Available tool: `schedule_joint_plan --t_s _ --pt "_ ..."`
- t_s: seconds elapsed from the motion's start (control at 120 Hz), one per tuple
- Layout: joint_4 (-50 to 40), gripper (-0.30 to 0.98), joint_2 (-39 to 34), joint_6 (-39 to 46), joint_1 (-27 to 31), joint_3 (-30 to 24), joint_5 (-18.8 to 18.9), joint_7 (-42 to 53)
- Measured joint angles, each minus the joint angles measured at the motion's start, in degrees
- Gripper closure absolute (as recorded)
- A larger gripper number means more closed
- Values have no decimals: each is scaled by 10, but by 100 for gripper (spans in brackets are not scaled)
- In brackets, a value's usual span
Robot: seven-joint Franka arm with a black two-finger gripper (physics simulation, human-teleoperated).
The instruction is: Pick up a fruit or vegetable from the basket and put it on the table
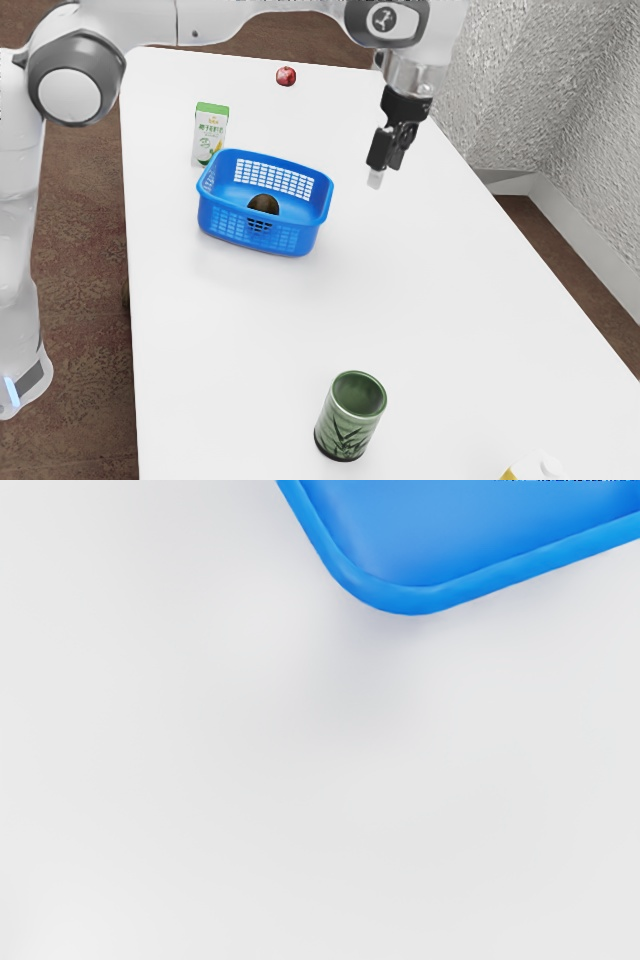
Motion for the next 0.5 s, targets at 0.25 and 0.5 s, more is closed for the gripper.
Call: schedule_joint_plan --t_s 0.25,0.5 --pt "0 0 8 2 1 0 3 32" --pt "8 0 52 19 17 4 39 234"
